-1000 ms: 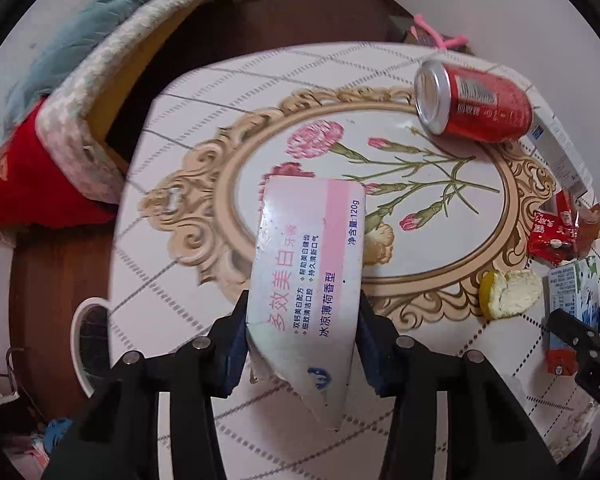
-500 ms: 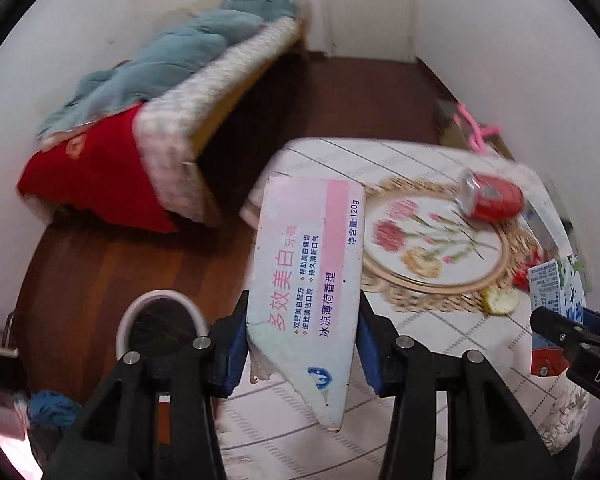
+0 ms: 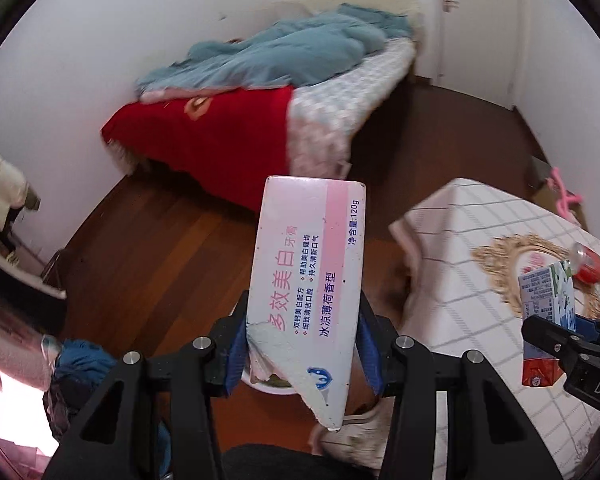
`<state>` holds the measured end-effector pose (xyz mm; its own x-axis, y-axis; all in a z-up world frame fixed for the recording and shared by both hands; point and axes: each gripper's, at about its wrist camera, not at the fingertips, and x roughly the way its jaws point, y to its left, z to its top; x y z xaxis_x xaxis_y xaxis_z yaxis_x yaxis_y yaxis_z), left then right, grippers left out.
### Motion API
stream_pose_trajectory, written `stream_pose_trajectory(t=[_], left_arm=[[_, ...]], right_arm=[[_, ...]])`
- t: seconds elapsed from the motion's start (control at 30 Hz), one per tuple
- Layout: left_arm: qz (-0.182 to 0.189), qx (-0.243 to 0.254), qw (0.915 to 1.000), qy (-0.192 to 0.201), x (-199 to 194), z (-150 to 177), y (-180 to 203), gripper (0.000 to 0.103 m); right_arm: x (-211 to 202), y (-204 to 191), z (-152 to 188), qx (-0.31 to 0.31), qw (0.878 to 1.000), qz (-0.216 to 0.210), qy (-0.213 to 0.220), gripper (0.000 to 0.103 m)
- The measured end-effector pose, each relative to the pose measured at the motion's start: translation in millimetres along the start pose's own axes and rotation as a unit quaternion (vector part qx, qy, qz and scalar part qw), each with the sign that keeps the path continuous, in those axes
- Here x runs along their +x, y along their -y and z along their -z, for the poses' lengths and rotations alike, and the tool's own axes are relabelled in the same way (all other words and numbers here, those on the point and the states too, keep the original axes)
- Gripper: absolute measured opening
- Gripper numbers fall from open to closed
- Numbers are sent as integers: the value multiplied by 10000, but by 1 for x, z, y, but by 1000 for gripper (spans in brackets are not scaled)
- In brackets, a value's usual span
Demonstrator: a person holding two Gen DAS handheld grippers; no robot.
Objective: Collect trash
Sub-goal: 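Carry toothpaste box and milk carton over the bin and open both grippers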
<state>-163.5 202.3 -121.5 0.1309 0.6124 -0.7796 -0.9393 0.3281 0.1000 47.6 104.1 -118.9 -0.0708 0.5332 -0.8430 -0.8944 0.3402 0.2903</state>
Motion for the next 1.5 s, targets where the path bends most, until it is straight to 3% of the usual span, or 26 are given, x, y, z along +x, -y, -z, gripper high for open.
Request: stream_pose_trajectory(t=[0.13, 0.3, 0.43, 0.6, 0.73, 0.93, 1.17, 1.23, 1.3, 1.37, 1.47, 1.5], left_arm=[[-53, -183, 9991, -375, 42, 3, -33, 43], [90, -340, 9906, -1323, 122, 16, -67, 43], [148, -276, 9781, -2055, 184, 30, -83, 43], [411, -290, 9542, -2950, 254, 50, -98, 43], [474, -275, 9397, -3377, 285, 61, -100, 44], [851, -532, 9236, -3700, 300, 67, -105, 47], [900, -855, 9243, -3610, 300, 60, -118, 49], [901, -946, 9247, -3575, 297, 57, -122, 62], [871, -1025, 9271, -3499, 293, 56, -127, 86], [797, -1087, 9304, -3407, 287, 53, -131, 90], [623, -1208, 9372, -3212, 275, 52, -138, 95], [594, -1255, 9393, -3136, 270, 52, -141, 95]], right_arm=[[49, -52, -12, -255, 9991, -156, -287, 52], [124, -94, -17, -446, 9952, -110, -862, 52], [199, -118, -16, -606, 9864, 10, -1527, 52], [281, -134, -10, -717, 9711, 189, -2270, 52], [334, -138, -3, -746, 9560, 369, -2814, 52], [384, -141, 8, -901, 9345, 544, -3400, 52], [400, -142, 0, -914, 9280, 492, -3578, 53], [403, -141, -3, -916, 9291, 432, -3558, 54], [399, -140, -7, -901, 9315, 393, -3501, 55], [396, -140, -9, -872, 9346, 376, -3429, 72], [389, -140, -12, -842, 9403, 337, -3282, 79], [384, -140, -13, -811, 9423, 318, -3233, 90]])
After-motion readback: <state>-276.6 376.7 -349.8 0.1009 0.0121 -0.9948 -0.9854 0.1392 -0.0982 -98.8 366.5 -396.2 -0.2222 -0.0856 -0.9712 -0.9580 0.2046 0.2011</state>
